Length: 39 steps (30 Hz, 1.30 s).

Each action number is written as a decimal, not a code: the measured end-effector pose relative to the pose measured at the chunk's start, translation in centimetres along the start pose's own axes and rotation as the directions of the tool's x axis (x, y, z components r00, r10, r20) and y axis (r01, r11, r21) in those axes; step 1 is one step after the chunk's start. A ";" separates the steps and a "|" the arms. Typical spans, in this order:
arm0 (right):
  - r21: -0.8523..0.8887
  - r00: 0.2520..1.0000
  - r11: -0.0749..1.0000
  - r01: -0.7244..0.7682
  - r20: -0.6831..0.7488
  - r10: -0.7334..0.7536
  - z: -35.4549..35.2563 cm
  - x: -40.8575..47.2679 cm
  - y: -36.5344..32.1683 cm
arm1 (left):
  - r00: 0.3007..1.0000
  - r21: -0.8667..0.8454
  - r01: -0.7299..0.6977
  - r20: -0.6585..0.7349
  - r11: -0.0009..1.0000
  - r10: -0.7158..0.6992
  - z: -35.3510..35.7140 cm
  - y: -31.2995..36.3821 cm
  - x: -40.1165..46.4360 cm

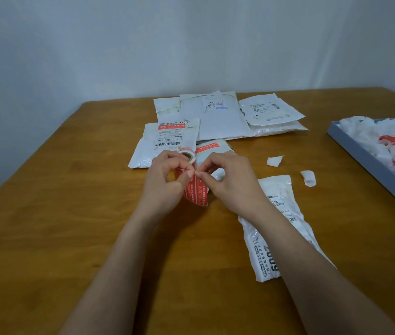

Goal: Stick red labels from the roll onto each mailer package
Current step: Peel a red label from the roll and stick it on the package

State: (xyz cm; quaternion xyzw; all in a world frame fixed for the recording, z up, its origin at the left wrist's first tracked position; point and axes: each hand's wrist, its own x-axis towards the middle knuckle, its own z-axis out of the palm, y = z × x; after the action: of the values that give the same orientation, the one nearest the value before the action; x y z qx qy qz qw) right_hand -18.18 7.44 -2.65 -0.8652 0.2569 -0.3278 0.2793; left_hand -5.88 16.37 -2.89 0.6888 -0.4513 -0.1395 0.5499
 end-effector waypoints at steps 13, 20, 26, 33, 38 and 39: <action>-0.049 0.998 0.998 0.048 -0.037 -0.050 0.3 0.1 0.1 | 0.999 -0.096 0.042 0.009 0.995 -0.041 0.0 0.1 0.0; -0.104 0.994 0.991 0.086 -0.055 -0.093 0.1 0.1 0.0 | 0.999 -0.099 0.054 0.009 0.994 -0.053 0.1 0.2 0.0; -0.210 0.984 0.968 0.138 -0.084 -0.159 0.2 0.0 -0.1 | 0.999 -0.079 0.048 -0.002 0.996 -0.049 0.1 -0.1 0.2; 0.046 0.998 0.997 -0.063 0.005 0.063 -0.5 0.4 0.1 | 1.000 -0.072 -0.017 -0.010 0.997 0.017 0.1 -0.8 0.4; 0.030 0.980 0.982 -0.186 0.076 0.183 -0.5 0.5 0.6 | 0.995 -0.025 -0.096 -0.034 0.995 0.095 0.0 -1.3 0.6; 0.043 0.977 0.978 -0.203 0.072 0.200 -0.4 0.5 0.7 | 0.993 0.006 -0.110 -0.034 0.994 0.110 0.0 -1.4 0.7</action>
State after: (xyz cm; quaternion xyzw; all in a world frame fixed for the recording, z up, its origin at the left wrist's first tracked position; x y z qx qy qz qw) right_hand -18.36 6.49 -2.64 -0.8378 0.3255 -0.2750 0.3413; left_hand -4.88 15.80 -3.94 0.6663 -0.4792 -0.0963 0.5632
